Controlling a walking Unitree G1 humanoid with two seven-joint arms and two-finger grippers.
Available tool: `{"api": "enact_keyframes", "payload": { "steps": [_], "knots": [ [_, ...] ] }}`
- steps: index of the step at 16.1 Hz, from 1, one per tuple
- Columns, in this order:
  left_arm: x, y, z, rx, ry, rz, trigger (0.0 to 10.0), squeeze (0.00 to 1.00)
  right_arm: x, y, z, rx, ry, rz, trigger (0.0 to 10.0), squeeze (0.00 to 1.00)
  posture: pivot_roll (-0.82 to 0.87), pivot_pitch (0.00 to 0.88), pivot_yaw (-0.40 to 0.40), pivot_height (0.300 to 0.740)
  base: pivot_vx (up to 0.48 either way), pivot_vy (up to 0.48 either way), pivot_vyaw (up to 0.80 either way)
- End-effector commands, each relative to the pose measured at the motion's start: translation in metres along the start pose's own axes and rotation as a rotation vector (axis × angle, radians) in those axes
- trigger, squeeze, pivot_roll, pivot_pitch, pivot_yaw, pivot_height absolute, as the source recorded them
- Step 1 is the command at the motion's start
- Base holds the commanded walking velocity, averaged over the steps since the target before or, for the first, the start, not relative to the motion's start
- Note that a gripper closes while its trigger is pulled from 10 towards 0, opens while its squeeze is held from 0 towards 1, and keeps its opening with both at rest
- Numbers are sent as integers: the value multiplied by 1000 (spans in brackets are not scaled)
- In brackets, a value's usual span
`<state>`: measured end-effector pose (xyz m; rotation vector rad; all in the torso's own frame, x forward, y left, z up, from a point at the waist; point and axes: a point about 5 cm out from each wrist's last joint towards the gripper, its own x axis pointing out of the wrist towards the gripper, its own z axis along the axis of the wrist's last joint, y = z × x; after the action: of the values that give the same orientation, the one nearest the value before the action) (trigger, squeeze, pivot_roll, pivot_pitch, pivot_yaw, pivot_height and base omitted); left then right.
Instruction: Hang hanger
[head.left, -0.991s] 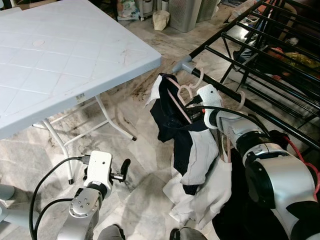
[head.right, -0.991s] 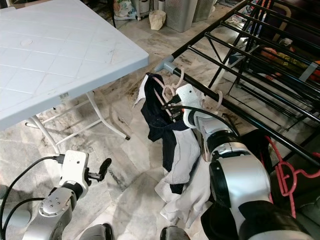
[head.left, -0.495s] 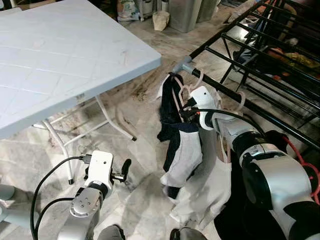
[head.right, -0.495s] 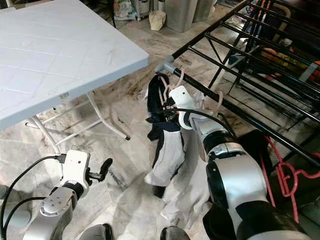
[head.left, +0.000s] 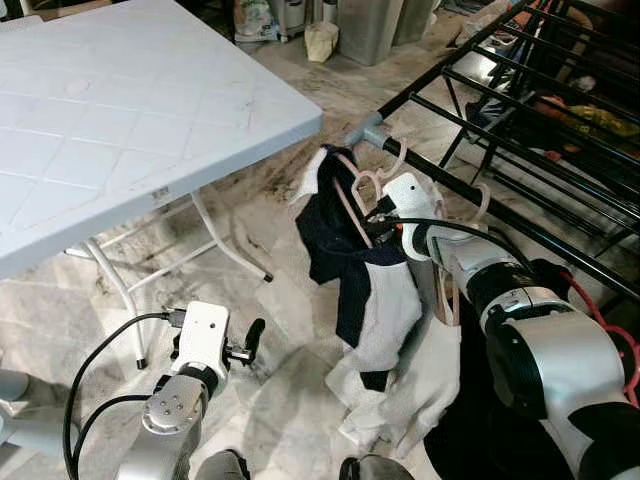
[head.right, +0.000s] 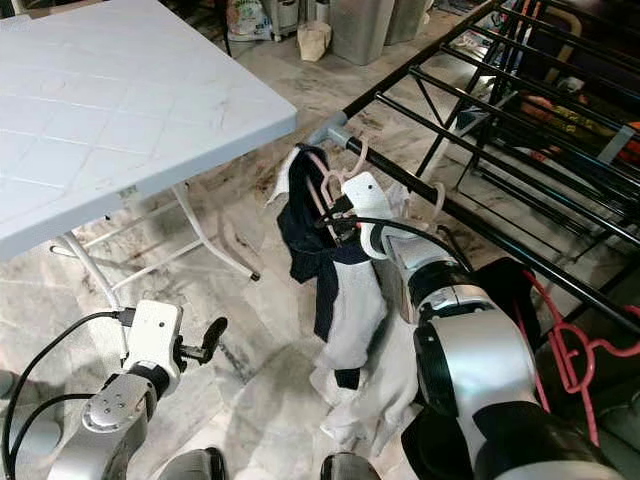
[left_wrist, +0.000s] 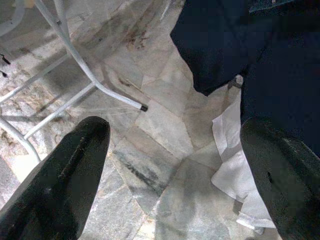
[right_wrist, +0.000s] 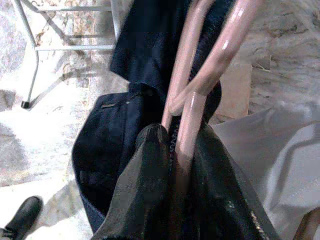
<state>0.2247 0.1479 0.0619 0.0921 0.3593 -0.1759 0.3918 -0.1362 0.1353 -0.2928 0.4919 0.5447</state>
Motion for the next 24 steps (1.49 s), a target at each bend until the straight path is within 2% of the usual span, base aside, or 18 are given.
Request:
{"api": "enact_keyframes", "payload": {
  "steps": [1,3,7,9,11,13,15,17,19,21,22,24],
  "knots": [
    [1,-1,-5,5,24,-11,10000,0,8,18,-19,49,76,67,0,0,28,128,-48,740,0,0,0],
    [2,-1,-5,7,29,-12,10000,0,10,24,-17,117,65,85,0,0,28,125,-50,740,0,0,0],
    [4,-2,-7,14,44,-15,10000,0,13,33,-21,126,86,130,0,0,32,116,-48,740,0,0,0],
    [5,-2,-8,17,51,-18,10000,0,13,34,-22,112,92,143,0,0,33,108,-48,740,0,0,0],
    [6,-2,-9,20,58,-25,10000,0,13,31,-20,144,68,123,0,0,33,104,-47,740,0,0,0],
    [7,-3,-9,23,56,-26,10000,0,12,24,-7,176,-28,48,0,0,38,97,-47,740,0,0,0],
    [7,0,-7,24,41,-8,10000,0,4,4,10,226,-172,-66,0,0,38,86,-47,740,0,0,0],
    [7,0,-8,22,42,-7,10000,0,0,-3,10,253,-229,-109,0,0,29,77,-46,740,0,0,0],
    [8,1,-9,21,41,-3,10000,0,-5,-6,7,292,-328,-139,0,0,11,63,-40,740,0,0,0],
    [9,1,-10,23,41,-4,10000,0,-12,-5,-6,341,-419,-209,0,0,1,56,-30,740,0,0,0],
    [10,1,-10,24,41,-5,10000,0,-13,-4,-8,350,-427,-219,0,0,0,54,-27,740,0,0,0],
    [12,3,-10,20,40,-3,10000,0,-26,7,-22,321,-531,-324,0,0,-13,34,-18,740,0,0,0]
  ]
}}
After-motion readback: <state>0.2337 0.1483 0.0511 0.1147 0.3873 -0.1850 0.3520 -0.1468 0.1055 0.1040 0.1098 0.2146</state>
